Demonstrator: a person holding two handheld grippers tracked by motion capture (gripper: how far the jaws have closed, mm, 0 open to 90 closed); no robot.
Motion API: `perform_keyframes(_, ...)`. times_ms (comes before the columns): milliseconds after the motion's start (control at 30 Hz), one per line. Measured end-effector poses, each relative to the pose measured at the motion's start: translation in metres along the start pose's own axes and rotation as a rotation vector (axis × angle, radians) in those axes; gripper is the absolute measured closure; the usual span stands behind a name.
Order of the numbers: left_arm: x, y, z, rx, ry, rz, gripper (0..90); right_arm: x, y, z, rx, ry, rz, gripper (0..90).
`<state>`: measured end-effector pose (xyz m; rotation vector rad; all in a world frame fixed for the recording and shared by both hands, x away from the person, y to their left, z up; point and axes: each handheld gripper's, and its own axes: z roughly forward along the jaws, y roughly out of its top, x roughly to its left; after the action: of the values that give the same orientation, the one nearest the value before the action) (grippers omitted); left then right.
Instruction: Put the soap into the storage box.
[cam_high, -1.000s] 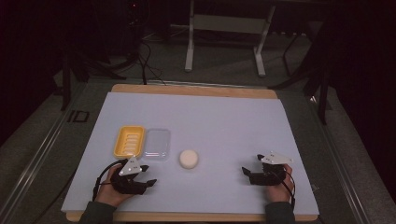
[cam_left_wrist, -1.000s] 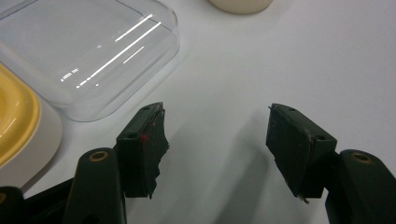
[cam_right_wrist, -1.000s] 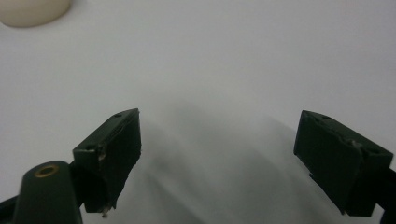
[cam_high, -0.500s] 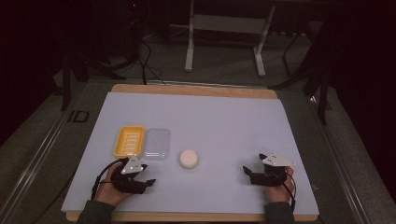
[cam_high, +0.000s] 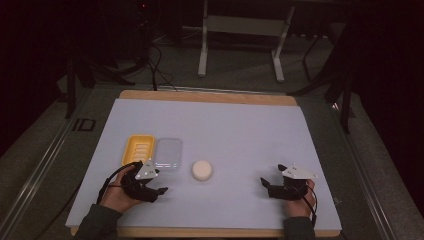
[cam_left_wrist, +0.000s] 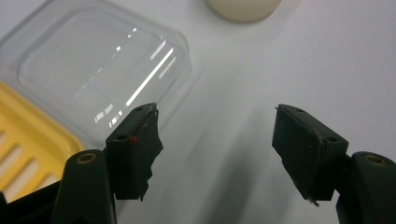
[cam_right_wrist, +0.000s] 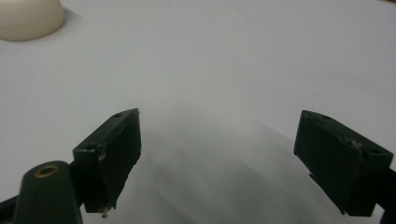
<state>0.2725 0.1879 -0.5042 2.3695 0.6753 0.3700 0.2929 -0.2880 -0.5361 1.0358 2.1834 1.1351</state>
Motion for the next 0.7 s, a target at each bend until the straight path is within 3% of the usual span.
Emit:
perform_keyframes(200,0.005,0.011,-0.002,-0.002,-0.019,0.028,31.7,0.0,0.0,0.0,-0.001,0.0,0.002,14.7)
perform_keyframes(233,0.006,0.018,0.0,0.017,-0.022,0.057,31.1,0.0,0.0,0.0,0.0,-0.001,0.002,14.7)
perform_keyframes(367,0.006,0.029,0.002,0.03,-0.041,0.106,28.8,0.0,0.0,0.0,0.001,-0.001,0.005,14.7)
perform_keyframes(700,0.006,0.049,0.014,0.061,-0.058,0.152,25.1,0.0,0.0,0.0,0.001,-0.002,0.003,14.7)
